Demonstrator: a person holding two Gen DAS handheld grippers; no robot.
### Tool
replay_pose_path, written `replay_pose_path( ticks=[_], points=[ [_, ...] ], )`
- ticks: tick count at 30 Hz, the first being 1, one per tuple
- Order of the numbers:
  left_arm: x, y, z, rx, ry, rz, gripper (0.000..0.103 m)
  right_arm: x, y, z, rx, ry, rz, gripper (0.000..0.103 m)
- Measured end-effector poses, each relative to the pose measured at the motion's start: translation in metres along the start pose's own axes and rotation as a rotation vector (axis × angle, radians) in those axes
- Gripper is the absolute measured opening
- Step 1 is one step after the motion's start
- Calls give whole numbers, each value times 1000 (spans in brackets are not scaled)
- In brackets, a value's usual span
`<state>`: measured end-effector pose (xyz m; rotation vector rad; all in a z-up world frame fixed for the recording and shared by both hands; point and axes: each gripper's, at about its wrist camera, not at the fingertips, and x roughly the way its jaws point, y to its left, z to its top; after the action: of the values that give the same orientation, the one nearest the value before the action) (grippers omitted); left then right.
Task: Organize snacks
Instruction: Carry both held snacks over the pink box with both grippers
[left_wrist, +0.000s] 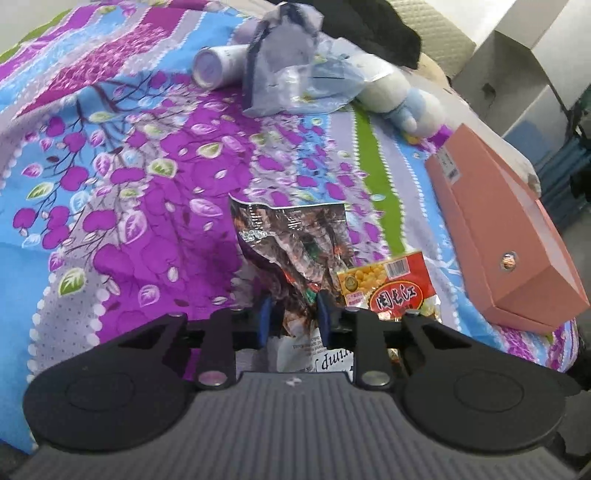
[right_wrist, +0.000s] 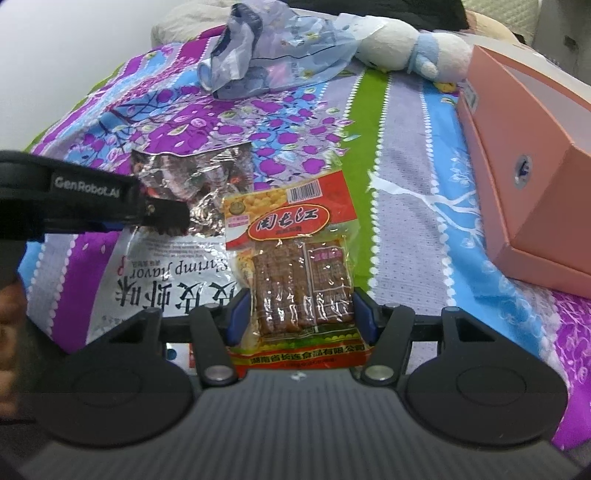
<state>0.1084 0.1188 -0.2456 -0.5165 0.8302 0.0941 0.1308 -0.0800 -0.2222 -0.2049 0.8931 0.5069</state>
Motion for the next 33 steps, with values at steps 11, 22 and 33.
replay_pose_path(
  ticks=[11, 22, 33],
  points=[
    [-37, -44, 22, 85, -45, -40, 28, -55, -24, 22, 65, -95, -76, 60],
    [-91, -111, 70, 171, -154, -117, 28, -128, -52, 60, 107, -248, -119, 60],
    [-121, -193, 132, 242, -266, -227, 28, -181, -98, 111, 121, -416, -211, 60]
  ],
)
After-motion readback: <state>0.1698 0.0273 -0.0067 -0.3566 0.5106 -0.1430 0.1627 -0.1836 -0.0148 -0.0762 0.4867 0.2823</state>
